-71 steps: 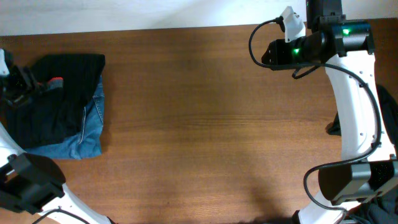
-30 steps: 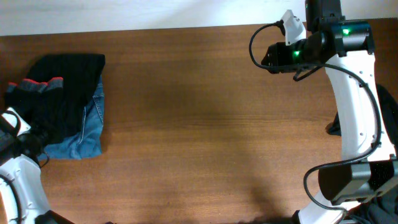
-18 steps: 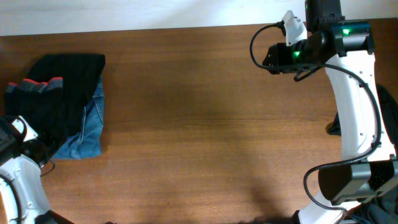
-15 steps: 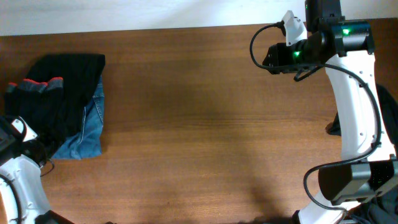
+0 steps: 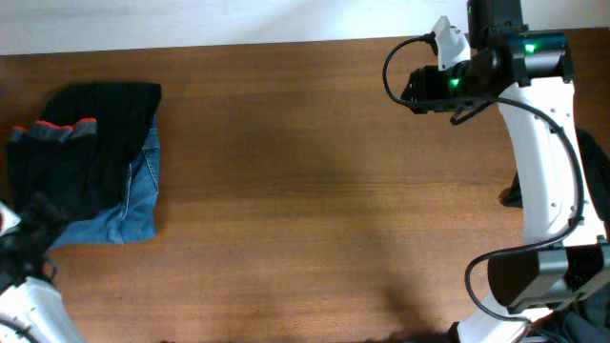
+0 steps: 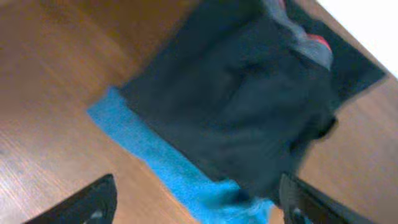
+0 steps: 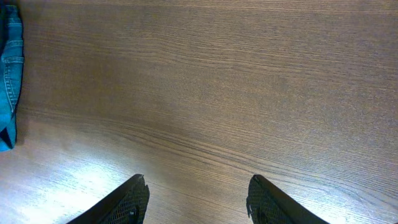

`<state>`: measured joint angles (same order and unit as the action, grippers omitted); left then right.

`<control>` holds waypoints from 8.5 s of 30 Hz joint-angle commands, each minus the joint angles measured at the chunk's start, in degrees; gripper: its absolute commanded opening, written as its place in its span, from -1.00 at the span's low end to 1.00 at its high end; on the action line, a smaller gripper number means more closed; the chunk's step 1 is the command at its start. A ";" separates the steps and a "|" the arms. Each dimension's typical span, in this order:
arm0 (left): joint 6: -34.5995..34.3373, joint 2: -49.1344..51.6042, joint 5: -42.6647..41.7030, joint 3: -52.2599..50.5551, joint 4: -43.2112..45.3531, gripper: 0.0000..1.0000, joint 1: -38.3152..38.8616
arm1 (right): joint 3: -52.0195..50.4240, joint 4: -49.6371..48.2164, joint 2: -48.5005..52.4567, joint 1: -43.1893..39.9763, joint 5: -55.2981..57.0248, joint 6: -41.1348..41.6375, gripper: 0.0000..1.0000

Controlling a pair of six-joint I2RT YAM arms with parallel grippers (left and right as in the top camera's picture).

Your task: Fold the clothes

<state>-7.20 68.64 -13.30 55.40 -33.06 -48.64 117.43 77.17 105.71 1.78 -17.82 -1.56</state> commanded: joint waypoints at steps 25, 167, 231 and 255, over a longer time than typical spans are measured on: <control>-0.85 23.28 -23.21 -3.08 14.62 0.74 -6.95 | 0.22 0.02 0.46 -0.31 0.52 -0.07 0.15; 14.56 14.84 15.80 16.79 4.20 0.98 47.15 | 0.24 -16.02 0.96 -0.76 15.74 -3.06 0.97; 13.29 -11.37 8.13 2.38 -6.73 0.99 41.33 | -53.75 -22.64 -37.09 -5.66 12.50 2.49 0.97; 13.29 -11.37 8.13 2.38 -6.73 0.98 41.33 | -65.72 -27.80 -69.09 -5.62 17.49 -5.73 0.98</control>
<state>6.24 57.23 -4.34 58.19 -39.83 -6.94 56.64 50.26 43.51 -3.66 -1.65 -5.52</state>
